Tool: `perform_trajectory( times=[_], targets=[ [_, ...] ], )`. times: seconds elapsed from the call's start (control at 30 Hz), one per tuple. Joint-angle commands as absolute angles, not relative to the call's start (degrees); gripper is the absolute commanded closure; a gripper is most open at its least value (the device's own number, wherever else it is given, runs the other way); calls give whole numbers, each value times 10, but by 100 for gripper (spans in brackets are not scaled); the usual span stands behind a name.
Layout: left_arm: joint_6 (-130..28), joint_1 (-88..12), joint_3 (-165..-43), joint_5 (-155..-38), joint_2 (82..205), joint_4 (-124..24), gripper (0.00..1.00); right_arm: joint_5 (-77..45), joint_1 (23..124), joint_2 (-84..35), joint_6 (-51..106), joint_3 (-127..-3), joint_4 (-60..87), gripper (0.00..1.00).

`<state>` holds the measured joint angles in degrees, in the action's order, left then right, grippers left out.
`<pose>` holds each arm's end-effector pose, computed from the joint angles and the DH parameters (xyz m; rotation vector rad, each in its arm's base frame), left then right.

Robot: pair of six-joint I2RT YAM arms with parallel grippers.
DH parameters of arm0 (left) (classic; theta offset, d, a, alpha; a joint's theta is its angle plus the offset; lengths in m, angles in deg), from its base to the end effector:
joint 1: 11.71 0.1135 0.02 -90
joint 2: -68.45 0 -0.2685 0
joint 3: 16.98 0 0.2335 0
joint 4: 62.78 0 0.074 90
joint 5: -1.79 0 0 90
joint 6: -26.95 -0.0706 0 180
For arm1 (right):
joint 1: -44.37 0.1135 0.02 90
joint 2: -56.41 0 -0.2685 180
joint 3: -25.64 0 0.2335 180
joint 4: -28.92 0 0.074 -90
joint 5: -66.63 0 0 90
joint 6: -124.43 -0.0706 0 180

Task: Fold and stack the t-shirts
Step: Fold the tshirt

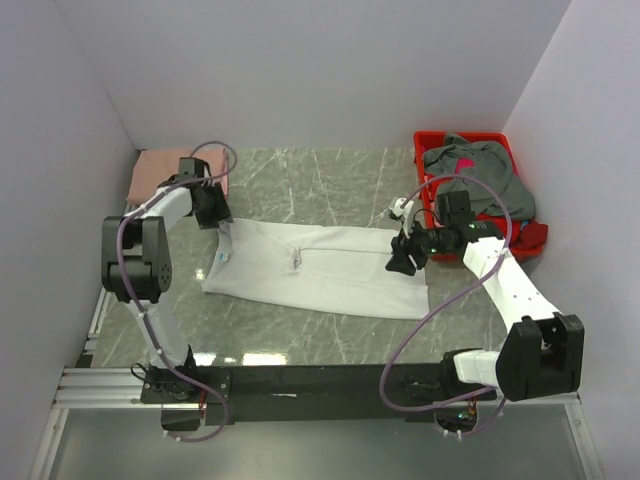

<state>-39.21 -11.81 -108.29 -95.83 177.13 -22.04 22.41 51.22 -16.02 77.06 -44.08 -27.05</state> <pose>0.4049 -0.0101 0.1759 -0.4874 2.5600 -0.3241 0.2285 0.0784 0.2532 -1.2076 1.9714 0.7248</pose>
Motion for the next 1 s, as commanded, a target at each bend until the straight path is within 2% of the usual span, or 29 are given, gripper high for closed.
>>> perform_trajectory(
  times=[0.0,0.17,0.27,0.33,0.37,0.53,0.83,0.93,0.97],
  targets=[
    [-441,-140,-1122,-936,1801,-171,49,242,503,-167,757,-460,-255,44],
    [-463,-154,-1170,-906,1863,-141,49,246,499,-171,760,-457,-259,44],
    [-466,-162,-1198,-890,1893,-118,60,248,496,-169,761,-453,-258,44],
    [-469,-167,-1213,-887,1903,-112,71,250,493,-167,761,-452,-258,44],
    [-471,-169,-1220,-884,1913,-110,79,251,492,-167,761,-452,-259,44],
    [-492,-193,-1318,-884,1980,-80,89,250,488,-165,762,-454,-261,44],
    [-491,-224,-1580,-913,2139,-65,90,221,491,-166,777,-449,-257,45],
    [-480,-236,-1676,-946,2174,-92,84,203,508,-166,793,-443,-256,45],
    [-474,-238,-1694,-954,2190,-106,79,179,517,-166,798,-442,-254,45]
  ],
)
